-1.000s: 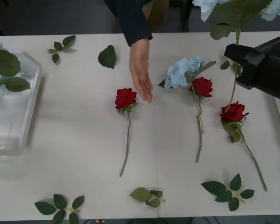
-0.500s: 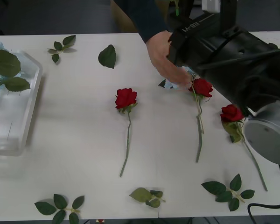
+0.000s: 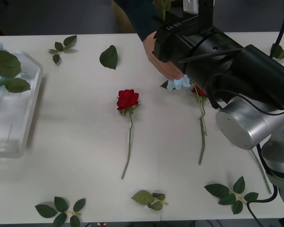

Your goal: Place the red flowers into the right box and the blue flowers into the left box. If a person shows an open palm, hand one flower to the person first, then continue sorting.

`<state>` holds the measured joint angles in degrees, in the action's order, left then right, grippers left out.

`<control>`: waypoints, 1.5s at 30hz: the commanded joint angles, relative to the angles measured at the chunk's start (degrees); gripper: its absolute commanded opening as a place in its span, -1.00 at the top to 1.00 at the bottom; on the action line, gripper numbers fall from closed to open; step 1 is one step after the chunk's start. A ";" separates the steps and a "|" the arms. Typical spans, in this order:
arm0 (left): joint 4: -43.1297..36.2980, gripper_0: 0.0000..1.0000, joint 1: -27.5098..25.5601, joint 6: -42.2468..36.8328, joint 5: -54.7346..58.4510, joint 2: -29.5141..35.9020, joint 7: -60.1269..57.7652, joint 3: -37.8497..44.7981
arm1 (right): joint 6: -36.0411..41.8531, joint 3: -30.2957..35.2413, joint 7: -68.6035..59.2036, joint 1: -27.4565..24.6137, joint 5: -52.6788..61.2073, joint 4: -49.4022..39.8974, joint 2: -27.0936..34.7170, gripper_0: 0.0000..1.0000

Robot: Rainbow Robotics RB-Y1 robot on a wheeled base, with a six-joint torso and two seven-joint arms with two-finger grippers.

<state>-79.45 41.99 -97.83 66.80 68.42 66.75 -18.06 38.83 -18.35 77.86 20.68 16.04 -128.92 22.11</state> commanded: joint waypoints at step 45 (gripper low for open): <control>-0.09 1.00 -5.96 11.17 -12.04 -1.10 5.76 1.89 | 32.63 23.97 15.39 -13.56 33.71 23.80 22.71 -1.00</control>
<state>-79.33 39.25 -90.07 58.29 68.10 66.91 -18.06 71.49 7.84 92.13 4.12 50.49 -106.83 42.72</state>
